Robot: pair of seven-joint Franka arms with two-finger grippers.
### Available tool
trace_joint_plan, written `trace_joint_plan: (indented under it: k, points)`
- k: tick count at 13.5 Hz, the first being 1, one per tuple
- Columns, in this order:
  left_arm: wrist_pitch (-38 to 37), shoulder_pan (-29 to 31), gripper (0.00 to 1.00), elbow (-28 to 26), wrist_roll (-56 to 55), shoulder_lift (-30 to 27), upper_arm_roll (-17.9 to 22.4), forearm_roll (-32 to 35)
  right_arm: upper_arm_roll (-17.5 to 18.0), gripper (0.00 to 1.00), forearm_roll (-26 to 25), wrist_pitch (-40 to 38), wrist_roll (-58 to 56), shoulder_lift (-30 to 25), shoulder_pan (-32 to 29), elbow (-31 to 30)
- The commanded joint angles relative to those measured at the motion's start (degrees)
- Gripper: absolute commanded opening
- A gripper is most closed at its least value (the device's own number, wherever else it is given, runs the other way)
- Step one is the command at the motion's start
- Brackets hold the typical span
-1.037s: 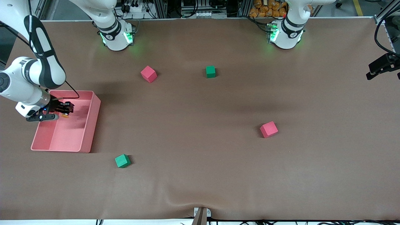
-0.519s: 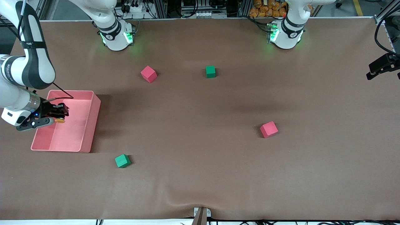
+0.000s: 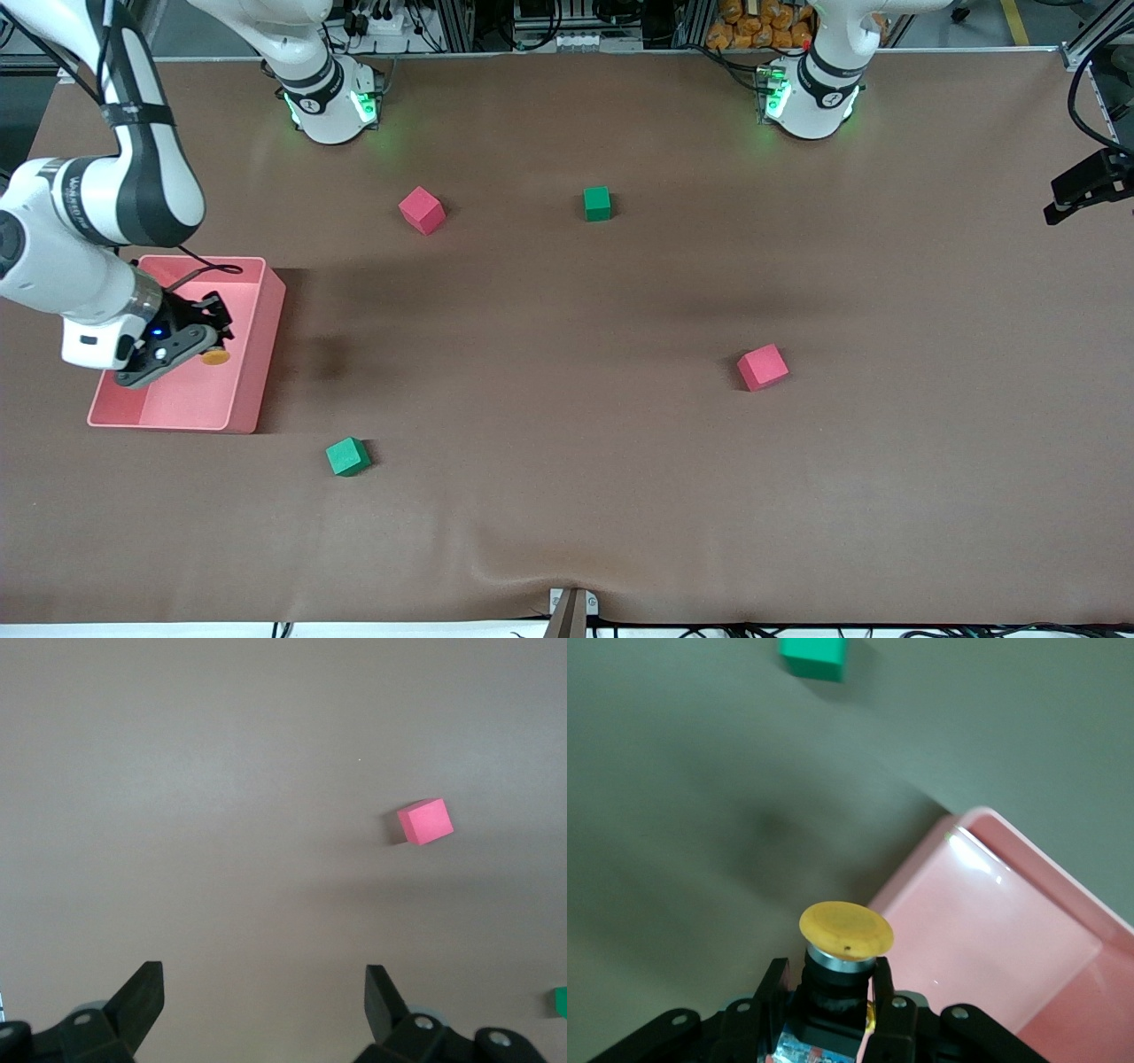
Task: Place and upright button with both arms
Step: 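Lift the button up out of the pink tray with the right gripper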
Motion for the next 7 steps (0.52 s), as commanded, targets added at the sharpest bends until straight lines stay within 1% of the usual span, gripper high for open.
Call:
trace_joint_plan:
  k: [1, 2, 3, 7]
  points:
    - [-0.7, 0.4, 1.00, 0.7, 1.6, 0.3, 0.0, -0.9, 0.5, 0.08, 0.1, -13.8, -1.3, 1.3, 4.1, 10.8]
    - [-0.7, 0.4, 1.00, 0.8, 1.6, 0.3, 0.0, -1.0, 0.5, 0.08, 0.1, -15.3, -1.2, 1.5, 6.4, 13.4]
    - [-0.7, 0.5, 1.00, 0.6, 1.6, 0.3, 0.0, -1.0, 0.5, 0.08, 0.2, -15.0, -1.1, 2.1, 8.4, 14.2]
    - [-0.7, 0.7, 1.00, 0.5, 1.4, 0.3, 0.1, -0.9, 0.5, 0.07, 0.1, -14.8, 3.1, 7.1, 16.0, 20.1]
